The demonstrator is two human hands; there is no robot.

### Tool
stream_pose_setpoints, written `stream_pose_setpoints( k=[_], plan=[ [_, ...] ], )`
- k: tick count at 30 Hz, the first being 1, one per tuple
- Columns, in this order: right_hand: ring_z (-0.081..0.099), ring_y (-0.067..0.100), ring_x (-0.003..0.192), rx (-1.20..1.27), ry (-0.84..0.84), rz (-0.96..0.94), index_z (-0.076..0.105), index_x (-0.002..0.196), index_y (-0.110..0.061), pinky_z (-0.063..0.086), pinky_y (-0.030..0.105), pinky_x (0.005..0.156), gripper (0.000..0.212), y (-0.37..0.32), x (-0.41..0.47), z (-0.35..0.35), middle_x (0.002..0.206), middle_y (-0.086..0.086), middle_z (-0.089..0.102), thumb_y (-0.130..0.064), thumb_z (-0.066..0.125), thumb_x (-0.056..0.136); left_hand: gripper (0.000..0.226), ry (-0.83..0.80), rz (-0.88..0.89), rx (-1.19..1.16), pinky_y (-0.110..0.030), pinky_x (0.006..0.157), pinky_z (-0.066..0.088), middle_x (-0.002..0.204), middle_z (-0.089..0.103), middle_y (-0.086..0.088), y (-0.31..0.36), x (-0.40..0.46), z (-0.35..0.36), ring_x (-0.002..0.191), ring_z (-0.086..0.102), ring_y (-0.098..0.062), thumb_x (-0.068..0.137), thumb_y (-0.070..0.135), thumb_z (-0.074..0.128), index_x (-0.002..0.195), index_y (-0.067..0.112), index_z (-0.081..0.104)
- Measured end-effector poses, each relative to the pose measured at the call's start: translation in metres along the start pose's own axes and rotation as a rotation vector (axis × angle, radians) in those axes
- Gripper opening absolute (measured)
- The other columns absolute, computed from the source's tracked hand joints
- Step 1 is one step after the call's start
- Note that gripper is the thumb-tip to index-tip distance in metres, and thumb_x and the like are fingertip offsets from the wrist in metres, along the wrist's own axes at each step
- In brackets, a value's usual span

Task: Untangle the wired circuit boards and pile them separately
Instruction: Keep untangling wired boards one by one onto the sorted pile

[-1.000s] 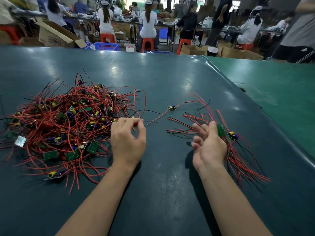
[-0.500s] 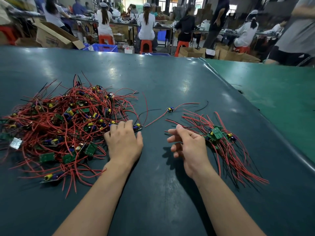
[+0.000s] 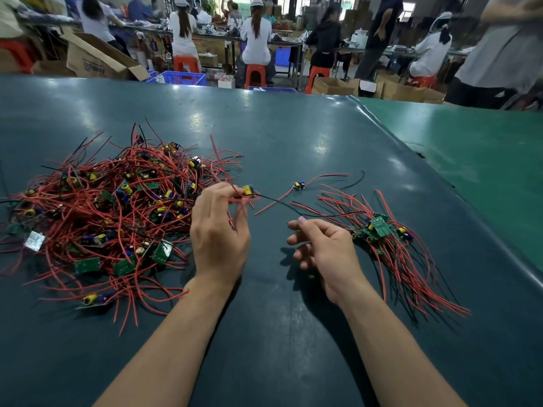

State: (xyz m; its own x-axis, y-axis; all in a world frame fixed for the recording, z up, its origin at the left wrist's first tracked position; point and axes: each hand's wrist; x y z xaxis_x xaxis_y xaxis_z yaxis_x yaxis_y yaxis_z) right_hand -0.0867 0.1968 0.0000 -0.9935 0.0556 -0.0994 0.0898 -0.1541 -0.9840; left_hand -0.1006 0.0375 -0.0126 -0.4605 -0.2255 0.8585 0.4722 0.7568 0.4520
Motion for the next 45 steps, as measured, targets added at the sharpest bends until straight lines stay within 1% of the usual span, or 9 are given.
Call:
stream_pose_setpoints(
  k=[2,6,12,19,24,28,34,37,45],
  plan=[
    [0.050,0.009,0.042,0.047,-0.082,0.013,0.070,0.087,-0.009,0.036,0.018,0.036,0.020,0.000,-0.001,0.002,0.065,0.004,0.064,-0.024,0.059,0.096,0.010,0.007,0.043,-0.216,-0.028,0.087,0.049,0.099,0.063,-0.006,0.010,-0.001,0.001,0.095,0.061,-0.021,0.088,-0.002,0.067,0.097,0.001,0.062],
    [0.041,0.008,0.041,0.152,-0.194,0.044,0.073,0.076,-0.018,0.025,0.014,0.035,0.032,0.000,0.000,0.007,0.060,0.001,0.052,-0.047,0.061,0.082,0.015,-0.250,-0.375,-0.727,-0.023,0.081,0.054,0.092,0.067,0.007,0.031,-0.012,0.003,0.085,0.068,-0.010,0.088,-0.007,0.063,0.101,0.000,0.057],
    [0.028,0.007,0.036,0.106,-0.056,-0.120,0.078,0.088,-0.018,0.022,0.014,0.037,0.013,0.007,0.004,0.004,0.047,-0.003,0.040,-0.016,0.066,0.091,0.039,-0.426,-0.729,-0.961,-0.023,0.081,0.054,0.100,0.067,-0.009,0.029,-0.012,0.000,0.085,0.067,-0.010,0.087,-0.023,0.050,0.112,0.006,0.056],
    [0.056,0.010,0.051,0.115,0.025,-0.118,0.076,0.084,-0.013,0.039,0.019,0.038,0.011,0.003,0.003,0.006,0.070,0.002,0.069,-0.011,0.068,0.090,0.015,-0.396,-0.845,-0.882,-0.020,0.068,0.056,0.079,0.074,0.002,0.028,-0.010,0.005,0.071,0.068,-0.008,0.089,0.000,0.064,0.084,0.012,0.071],
    [0.063,0.012,0.053,0.034,-0.036,-0.167,0.074,0.085,-0.012,0.046,0.022,0.039,0.007,0.003,-0.001,0.007,0.069,0.002,0.072,-0.011,0.069,0.089,0.022,-0.388,-0.888,-0.810,-0.035,0.080,0.057,0.085,0.074,-0.004,0.021,-0.013,0.007,0.078,0.069,-0.017,0.091,0.002,0.064,0.081,0.018,0.074],
    [0.059,0.009,0.049,-0.125,-0.093,-0.217,0.069,0.086,-0.004,0.046,0.022,0.040,0.007,0.004,-0.003,0.007,0.061,-0.002,0.066,-0.010,0.072,0.087,0.018,-0.344,-0.913,-0.757,-0.021,0.060,0.052,0.071,0.071,0.002,0.021,-0.011,0.010,0.064,0.061,-0.009,0.093,0.007,0.062,0.082,0.015,0.072],
    [0.043,0.009,0.038,-0.115,-0.105,-0.227,0.052,0.077,-0.010,0.034,0.018,0.037,0.020,0.002,-0.004,0.008,0.057,0.008,0.054,-0.005,0.065,0.091,0.015,-0.498,-0.799,-0.863,-0.026,0.074,0.055,0.086,0.074,-0.002,0.024,-0.013,0.005,0.079,0.065,-0.016,0.092,0.001,0.061,0.093,0.012,0.071],
    [0.043,0.011,0.035,-0.034,-0.084,-0.150,0.049,0.078,-0.011,0.031,0.018,0.034,0.019,0.003,-0.003,0.009,0.050,-0.001,0.055,-0.005,0.056,0.095,0.009,-0.434,-0.889,-0.908,-0.017,0.060,0.052,0.082,0.073,-0.006,0.024,-0.011,0.005,0.066,0.065,-0.012,0.091,-0.002,0.061,0.088,0.006,0.065],
    [0.050,0.011,0.044,0.396,0.010,0.074,0.050,0.085,-0.014,0.033,0.018,0.037,0.010,-0.003,0.003,0.006,0.059,0.002,0.061,-0.006,0.049,0.091,0.009,-0.329,-1.018,-1.051,-0.022,0.066,0.057,0.083,0.072,-0.009,0.025,-0.009,0.006,0.073,0.070,-0.019,0.084,0.000,0.067,0.083,0.004,0.060]
  ],
)
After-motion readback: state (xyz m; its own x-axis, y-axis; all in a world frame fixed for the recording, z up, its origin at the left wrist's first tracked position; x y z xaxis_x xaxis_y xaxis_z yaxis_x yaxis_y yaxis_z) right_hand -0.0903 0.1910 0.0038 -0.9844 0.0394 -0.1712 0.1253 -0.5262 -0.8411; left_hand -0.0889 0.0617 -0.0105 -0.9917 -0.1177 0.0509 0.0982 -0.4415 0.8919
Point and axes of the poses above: each hand's wrist, its own x-axis towards the middle knuckle, its own z-axis out of the palm, y = z × x
